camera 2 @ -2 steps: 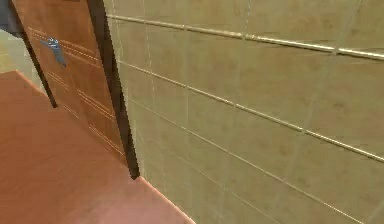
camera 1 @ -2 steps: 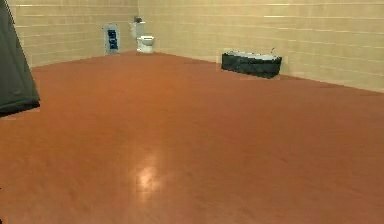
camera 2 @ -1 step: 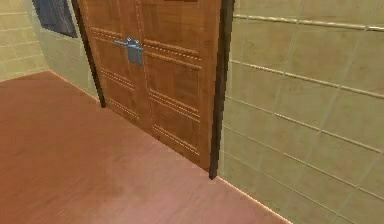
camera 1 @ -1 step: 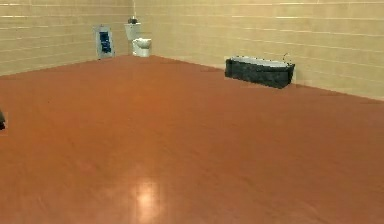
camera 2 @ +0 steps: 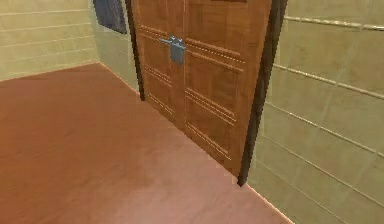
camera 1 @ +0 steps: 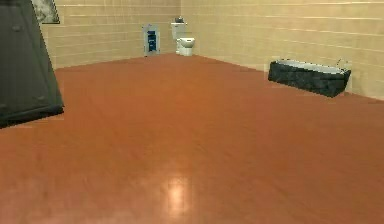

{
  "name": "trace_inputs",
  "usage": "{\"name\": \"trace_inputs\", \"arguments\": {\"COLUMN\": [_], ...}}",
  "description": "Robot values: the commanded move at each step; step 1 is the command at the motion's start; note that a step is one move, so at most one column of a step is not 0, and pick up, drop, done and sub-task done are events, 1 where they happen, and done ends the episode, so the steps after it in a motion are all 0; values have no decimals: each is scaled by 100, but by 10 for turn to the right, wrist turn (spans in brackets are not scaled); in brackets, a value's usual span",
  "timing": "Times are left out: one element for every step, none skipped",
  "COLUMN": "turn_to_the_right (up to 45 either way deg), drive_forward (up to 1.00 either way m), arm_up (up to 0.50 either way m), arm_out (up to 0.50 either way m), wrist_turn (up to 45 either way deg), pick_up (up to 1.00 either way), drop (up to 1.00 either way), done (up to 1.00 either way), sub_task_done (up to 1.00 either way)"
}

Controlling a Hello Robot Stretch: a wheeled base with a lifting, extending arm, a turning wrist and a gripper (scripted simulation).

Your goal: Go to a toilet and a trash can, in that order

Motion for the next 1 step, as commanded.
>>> {"name": "trace_inputs", "arguments": {"turn_to_the_right": [0], "drive_forward": [100], "arm_up": [0], "arm_out": [0], "wrist_turn": [0], "pick_up": [0], "drop": [0], "done": [0], "sub_task_done": [0]}}
